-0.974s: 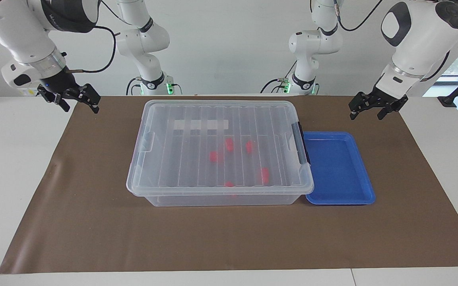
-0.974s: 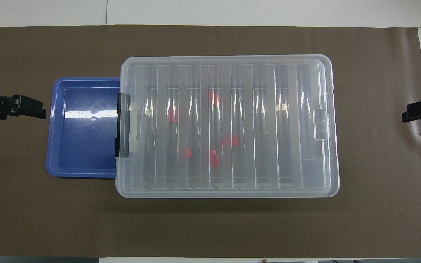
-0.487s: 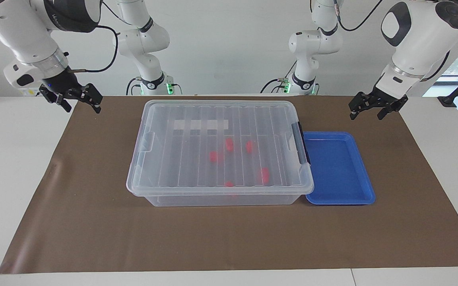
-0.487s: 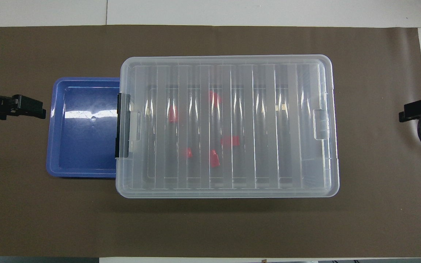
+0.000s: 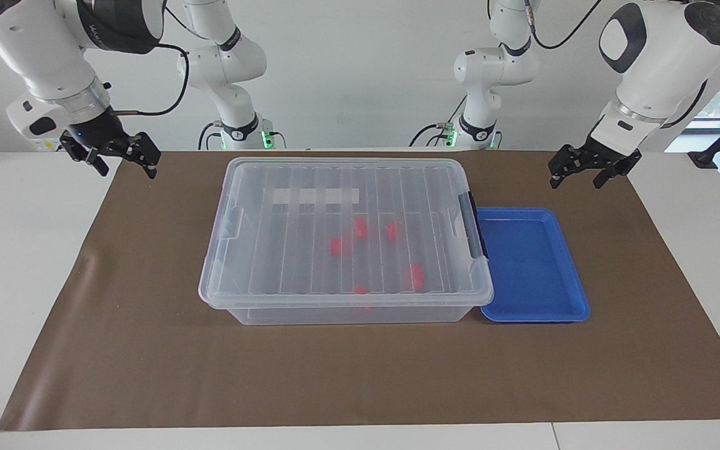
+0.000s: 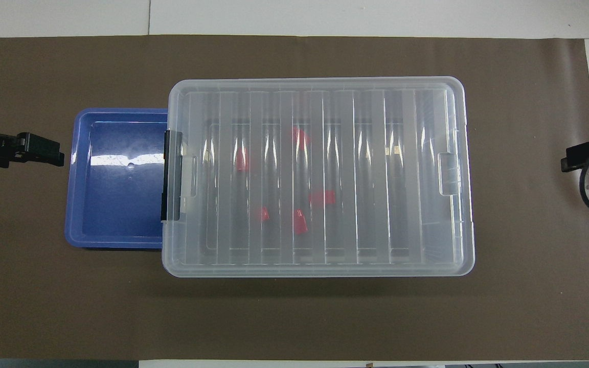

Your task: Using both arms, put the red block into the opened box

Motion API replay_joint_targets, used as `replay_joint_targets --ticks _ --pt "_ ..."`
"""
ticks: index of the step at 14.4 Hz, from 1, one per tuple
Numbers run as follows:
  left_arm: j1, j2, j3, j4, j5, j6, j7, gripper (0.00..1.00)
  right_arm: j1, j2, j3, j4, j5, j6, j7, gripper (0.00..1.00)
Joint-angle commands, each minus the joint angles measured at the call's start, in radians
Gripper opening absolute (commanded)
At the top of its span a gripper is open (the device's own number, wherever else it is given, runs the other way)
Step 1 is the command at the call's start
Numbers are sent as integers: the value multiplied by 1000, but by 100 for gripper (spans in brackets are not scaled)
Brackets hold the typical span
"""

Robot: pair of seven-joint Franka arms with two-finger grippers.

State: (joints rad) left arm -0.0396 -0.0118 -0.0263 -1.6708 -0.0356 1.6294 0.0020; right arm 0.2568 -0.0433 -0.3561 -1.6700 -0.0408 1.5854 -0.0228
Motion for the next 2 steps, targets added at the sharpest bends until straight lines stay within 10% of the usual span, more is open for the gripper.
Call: replay_joint_targets --ticks 1,2 --pt "10 -11 -1 -10 -21 -6 15 100 -5 -3 6 3 -13 8 -23 100" --pt "10 -11 -1 -10 -20 -6 15 100 -5 -3 6 3 -10 8 -23 100"
